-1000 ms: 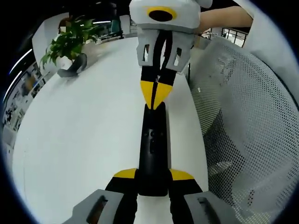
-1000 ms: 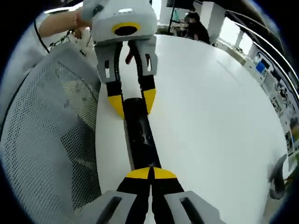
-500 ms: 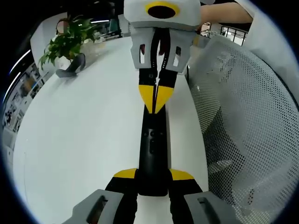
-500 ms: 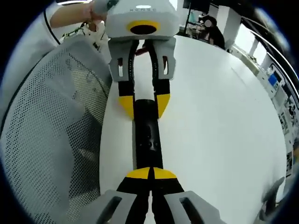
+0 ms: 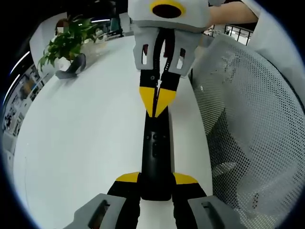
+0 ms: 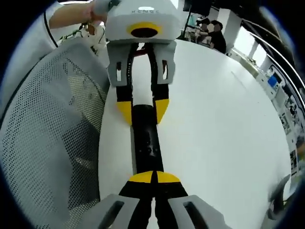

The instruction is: Press the specified remote control buttons in sequence, fully releasing each button before pressing the next.

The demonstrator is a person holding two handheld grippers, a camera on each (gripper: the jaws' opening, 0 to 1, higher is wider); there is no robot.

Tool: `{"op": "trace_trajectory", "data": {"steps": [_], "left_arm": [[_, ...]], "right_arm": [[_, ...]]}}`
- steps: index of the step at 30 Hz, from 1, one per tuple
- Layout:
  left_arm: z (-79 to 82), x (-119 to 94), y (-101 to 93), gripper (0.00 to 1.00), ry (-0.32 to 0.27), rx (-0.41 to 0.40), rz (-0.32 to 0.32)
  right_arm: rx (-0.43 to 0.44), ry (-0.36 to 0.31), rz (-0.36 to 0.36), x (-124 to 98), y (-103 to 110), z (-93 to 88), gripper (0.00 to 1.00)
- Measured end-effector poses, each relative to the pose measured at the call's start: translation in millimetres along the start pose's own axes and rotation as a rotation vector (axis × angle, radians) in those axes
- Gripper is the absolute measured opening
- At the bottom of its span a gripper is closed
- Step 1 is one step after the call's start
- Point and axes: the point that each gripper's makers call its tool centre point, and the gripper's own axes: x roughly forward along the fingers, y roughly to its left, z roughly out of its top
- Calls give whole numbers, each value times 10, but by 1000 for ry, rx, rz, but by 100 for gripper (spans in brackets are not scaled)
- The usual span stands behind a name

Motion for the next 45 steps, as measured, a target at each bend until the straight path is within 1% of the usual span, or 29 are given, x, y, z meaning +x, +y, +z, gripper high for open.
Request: {"op": "trace_trajectory", "data": {"steps": [3, 5, 6, 7, 8, 11, 14, 16, 18, 19, 20, 21, 23, 24, 25, 27, 29, 30, 32, 33, 34, 36, 37, 38, 42, 44, 45], "left_arm": [[-2, -2, 0, 24, -3, -4, 0], [-2, -3, 0, 24, -5, -6, 2], [-2, -3, 0, 24, -6, -6, 2], [-2, -3, 0, 24, -7, -6, 2], [-1, -4, 0, 24, -8, -6, 2], [-1, -3, -1, 24, -11, -5, 3], [-2, 0, 1, 24, -15, -4, 4], [-4, 1, 3, 24, -17, -2, 4], [-6, 3, 3, 24, -19, -1, 4], [-7, 3, 4, 24, -20, -2, 5], [-9, 3, 4, 24, -22, -4, 5], [-13, 4, 6, 24, -27, -4, 4], [-20, 1, 12, 24, -41, -13, 4], [-23, -1, 10, 24, -56, -11, 4], [-21, -2, 9, 24, -68, -21, 7], [-15, -3, 9, 24, -87, -27, 15], [-11, -5, 6, 24, -94, -27, 17], [-7, -5, 9, 24, -95, -27, 17], [-4, -7, 9, 24, -96, -26, 17], [-4, -8, 9, 24, -99, -25, 17], [-6, -11, 9, 24, -105, -26, 17], [-7, -13, 7, 24, -113, -28, 18], [-6, -12, 8, 24, -116, -24, 17], [-5, -11, 11, 24, -117, -22, 15], [-5, -8, 6, 24, -105, -10, 9], [-5, -6, 4, 24, -102, -9, 8], [-5, -6, 2, 24, -101, -6, 6]], "right_arm": [[1, -15, -2, -14, 21, 22, 4], [-6, -12, -4, 7, 22, 31, 7], [-4, -9, 12, 36, 46, 41, 9], [-14, 1, 27, 41, 60, 30, 8], [-15, 3, 19, 41, 36, 29, 8], [-17, 8, 31, 44, 33, 26, 8], [12, 28, 59, 54, 22, 35, 8], [5, 63, 81, 60, 27, 40, 8], [-31, 120, 105, 65, 38, 32, 8], [-33, 155, 110, 77, 39, 39, 8], [-57, 173, 118, 81, 39, 41, 8], [-44, 186, 115, 97, 39, 58, 8], [-51, 172, 109, 99, 36, 57, 7], [-29, 159, 92, 90, 42, 52, 7], [-58, 148, 85, 88, 53, 47, 7], [-34, 124, 78, 80, 47, 43, 7], [-22, 113, 78, 75, 42, 47, 7], [-33, 100, 71, 74, 51, 43, 8], [-106, 37, 50, 68, 55, 68, 8], [-114, -32, 38, 61, 71, 76, 8], [-82, -102, 28, 47, 63, 70, 8], [25, -175, 22, 38, 45, 71, 8], [49, -199, 19, 37, 40, 78, 8], [53, -213, 13, 41, 38, 86, 8], [-3, -191, 19, 67, 55, 122, 9], [-39, -173, 26, 75, 61, 130, 9], [-96, -138, 32, 76, 68, 126, 9]]}}
